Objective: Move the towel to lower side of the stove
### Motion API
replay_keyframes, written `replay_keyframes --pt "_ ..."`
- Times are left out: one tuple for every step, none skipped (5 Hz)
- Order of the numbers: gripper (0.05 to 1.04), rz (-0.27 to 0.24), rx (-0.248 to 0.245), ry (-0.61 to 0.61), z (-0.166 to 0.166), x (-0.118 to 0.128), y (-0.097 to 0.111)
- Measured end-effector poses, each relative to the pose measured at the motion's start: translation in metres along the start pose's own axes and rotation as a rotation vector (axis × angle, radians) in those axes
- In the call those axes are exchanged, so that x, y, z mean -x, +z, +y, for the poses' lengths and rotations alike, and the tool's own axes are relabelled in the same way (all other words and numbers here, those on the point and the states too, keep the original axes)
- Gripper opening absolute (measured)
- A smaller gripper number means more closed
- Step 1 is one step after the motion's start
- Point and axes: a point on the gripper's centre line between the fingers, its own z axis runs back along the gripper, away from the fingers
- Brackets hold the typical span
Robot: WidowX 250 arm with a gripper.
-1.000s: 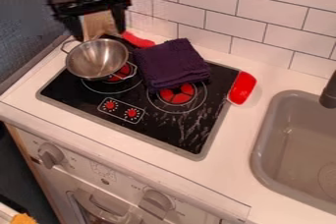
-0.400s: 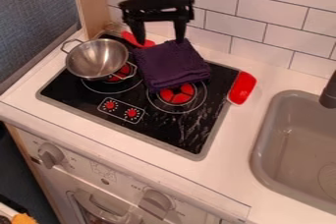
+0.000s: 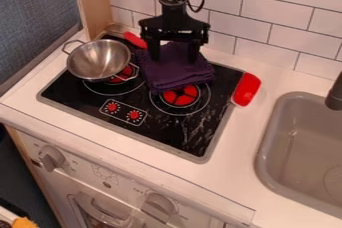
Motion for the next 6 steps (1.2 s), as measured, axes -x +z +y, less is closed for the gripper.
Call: replay_keyframes --pt "1.001 0.021 -0.024 -0.001 0.004 0.007 -0.01" --pt "1.001 0.028 -0.027 -0.02 -0.005 0.017 -0.014" --pt "0.999 0.037 -0.016 -0.026 -0.008 0.03 -0.011" --pt "0.999 0.044 -0.009 -0.046 -0.01 0.049 -0.007" --pt "0.999 0.063 -0.006 -0.055 -0.009 0.075 -0.003" --pt "0.999 0.089 0.006 -0.069 -0.007 0.103 0.0"
